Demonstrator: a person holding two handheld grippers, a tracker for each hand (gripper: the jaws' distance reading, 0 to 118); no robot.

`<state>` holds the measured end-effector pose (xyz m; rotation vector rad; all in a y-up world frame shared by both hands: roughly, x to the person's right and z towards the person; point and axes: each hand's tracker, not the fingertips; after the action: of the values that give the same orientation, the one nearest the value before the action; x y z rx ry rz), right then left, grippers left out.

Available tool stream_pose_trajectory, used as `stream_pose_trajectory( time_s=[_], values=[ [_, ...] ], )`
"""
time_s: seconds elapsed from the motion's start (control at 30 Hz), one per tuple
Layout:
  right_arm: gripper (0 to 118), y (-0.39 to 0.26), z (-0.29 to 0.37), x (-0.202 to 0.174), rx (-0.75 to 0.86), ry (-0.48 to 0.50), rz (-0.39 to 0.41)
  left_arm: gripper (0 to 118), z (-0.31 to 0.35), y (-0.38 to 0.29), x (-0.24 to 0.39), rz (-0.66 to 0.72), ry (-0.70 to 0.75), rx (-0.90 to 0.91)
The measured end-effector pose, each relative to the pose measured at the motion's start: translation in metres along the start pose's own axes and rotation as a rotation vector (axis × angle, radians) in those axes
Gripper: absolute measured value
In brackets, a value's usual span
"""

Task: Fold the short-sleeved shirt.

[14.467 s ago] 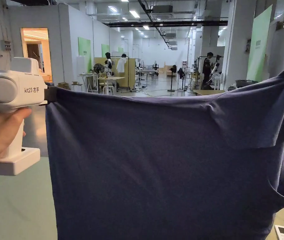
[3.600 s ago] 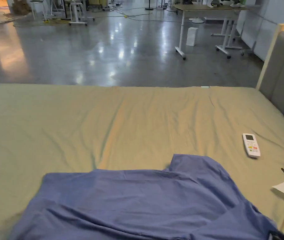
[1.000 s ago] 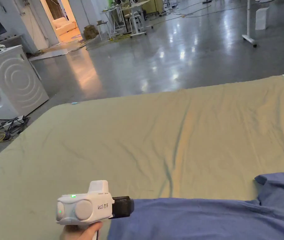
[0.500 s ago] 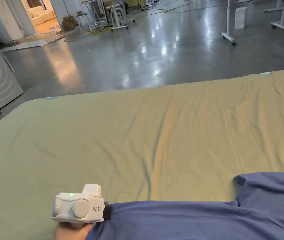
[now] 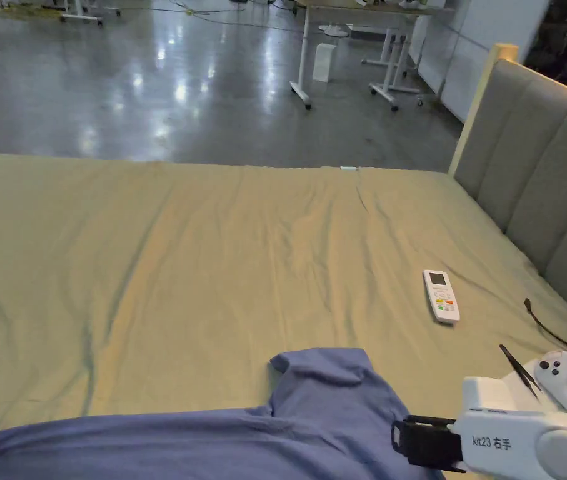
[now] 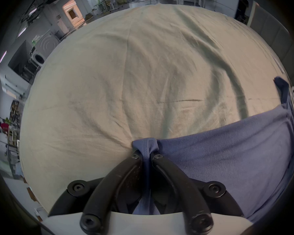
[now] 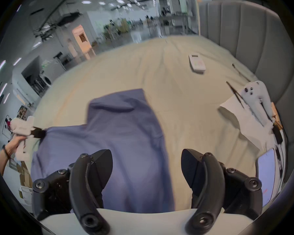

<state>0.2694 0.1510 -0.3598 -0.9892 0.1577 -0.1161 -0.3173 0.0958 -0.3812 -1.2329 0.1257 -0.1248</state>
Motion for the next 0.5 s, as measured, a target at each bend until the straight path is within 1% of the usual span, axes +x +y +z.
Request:
stream_pose_trajectory(
  time_s=[0.03,0.07,0.13,0.17,0.2,0.23,0.27,0.3,0.33,0.37,0.4,0.43,0.5],
  values=[
    [86,0.010,-0.017,0.005,-0.045,-0.023,-0.005,9,0.000,0.000,0.001,-0.007,0.000,-0.003],
    [86,0.016,-0.029,0.007,-0.054,-0.058,-0.001,9,0.000,0.000,0.001,-0.007,-0.001,-0.004],
    [76,0.020,-0.054,0.013,-0.070,-0.091,0.055,9,0.000,0.001,-0.003,0.000,-0.008,-0.005],
    [69,0.023,-0.065,0.012,-0.088,-0.104,0.091,9,0.001,0.001,-0.005,0.002,-0.018,-0.007],
    [62,0.025,-0.072,0.011,-0.099,-0.124,0.108,9,0.001,0.001,-0.006,0.004,-0.026,-0.006],
    [60,0.025,-0.069,0.003,-0.125,-0.147,0.117,9,0.002,0.000,-0.010,0.008,-0.036,-0.003],
    [59,0.025,-0.066,-0.003,-0.130,-0.145,0.130,9,0.002,-0.001,-0.011,0.013,-0.041,0.002],
    [57,0.024,-0.062,-0.008,-0.107,-0.158,0.153,9,0.002,-0.002,-0.010,0.016,-0.045,0.005],
    [49,0.022,-0.058,-0.011,-0.090,-0.163,0.183,9,0.002,-0.004,-0.009,0.013,-0.044,0.010],
    [34,0.020,-0.055,-0.014,-0.080,-0.151,0.208,9,0.004,-0.004,-0.008,0.007,-0.040,0.019],
    [8,0.019,-0.063,-0.012,-0.086,-0.155,0.203,9,0.006,-0.006,-0.005,0.003,-0.030,0.032],
    [4,0.018,-0.063,-0.015,-0.091,-0.150,0.200,9,0.007,-0.009,-0.003,-0.011,-0.020,0.049],
    [3,0.016,-0.063,-0.016,-0.087,-0.137,0.188,9,0.008,-0.014,-0.005,-0.020,-0.015,0.077]
  ],
)
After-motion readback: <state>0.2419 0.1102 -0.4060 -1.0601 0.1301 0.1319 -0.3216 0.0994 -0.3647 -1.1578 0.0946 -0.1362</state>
